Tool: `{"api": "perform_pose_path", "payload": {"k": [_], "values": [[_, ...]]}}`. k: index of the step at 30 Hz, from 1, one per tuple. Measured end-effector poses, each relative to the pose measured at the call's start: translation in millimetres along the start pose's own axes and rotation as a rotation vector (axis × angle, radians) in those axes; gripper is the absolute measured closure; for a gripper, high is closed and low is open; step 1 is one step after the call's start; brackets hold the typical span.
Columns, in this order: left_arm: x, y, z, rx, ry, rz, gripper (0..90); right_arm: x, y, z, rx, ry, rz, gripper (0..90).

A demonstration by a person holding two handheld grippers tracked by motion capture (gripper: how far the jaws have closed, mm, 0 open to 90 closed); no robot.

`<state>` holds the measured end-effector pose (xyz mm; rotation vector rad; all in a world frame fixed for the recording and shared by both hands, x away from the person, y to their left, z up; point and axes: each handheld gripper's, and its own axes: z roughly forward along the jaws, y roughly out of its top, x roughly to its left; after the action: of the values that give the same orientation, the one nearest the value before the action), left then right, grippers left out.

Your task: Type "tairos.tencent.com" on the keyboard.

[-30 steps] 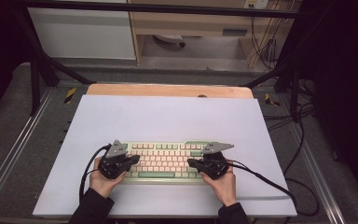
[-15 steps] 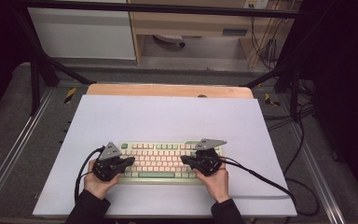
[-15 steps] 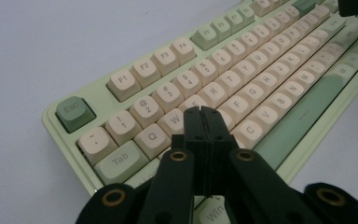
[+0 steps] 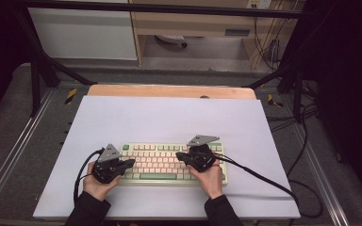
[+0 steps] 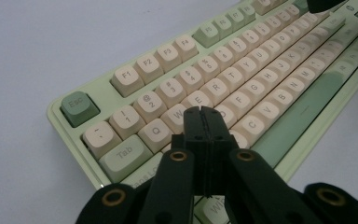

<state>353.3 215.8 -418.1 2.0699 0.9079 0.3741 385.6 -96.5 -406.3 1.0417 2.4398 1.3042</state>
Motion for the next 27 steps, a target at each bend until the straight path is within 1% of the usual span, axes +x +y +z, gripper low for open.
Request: {"api": "perform_pose_path", "payload": {"k": [5,10,11,13,17,18,25,27], "values": [[1.0,-0.2,-0.9,-0.002,0.003,-0.003,90.0,-3.3,1.6,6.3,0.005,-0.017,0.005,90.0],[1.0,-0.4,-0.6,-0.001,0.002,-0.002,90.0,-6.2,-1.3,13.3,0.030,-0.040,0.002,90.0],[1.2,-0.5,-0.5,-0.001,0.001,-0.003,90.0,-6.7,-1.8,14.6,0.032,-0.039,-0.001,90.0],[1.2,-0.8,-0.1,0.001,0.000,-0.004,90.0,-6.4,-2.4,16.5,0.036,-0.037,0.011,90.0],[1.0,-0.6,0.1,0.001,0.000,-0.003,90.0,-5.6,-4.7,19.9,0.042,-0.031,0.010,90.0],[0.9,-0.5,0.1,0.001,-0.001,-0.003,90.0,-5.7,-5.5,20.8,0.043,-0.031,0.002,90.0],[1.2,-0.6,0.0,0.001,-0.001,-0.004,90.0,-4.7,-8.5,23.7,0.060,-0.028,-0.004,90.0],[1.1,-0.7,0.0,0.001,0.000,-0.003,90.0,-4.6,-8.7,24.2,0.058,-0.024,-0.004,90.0]]}}
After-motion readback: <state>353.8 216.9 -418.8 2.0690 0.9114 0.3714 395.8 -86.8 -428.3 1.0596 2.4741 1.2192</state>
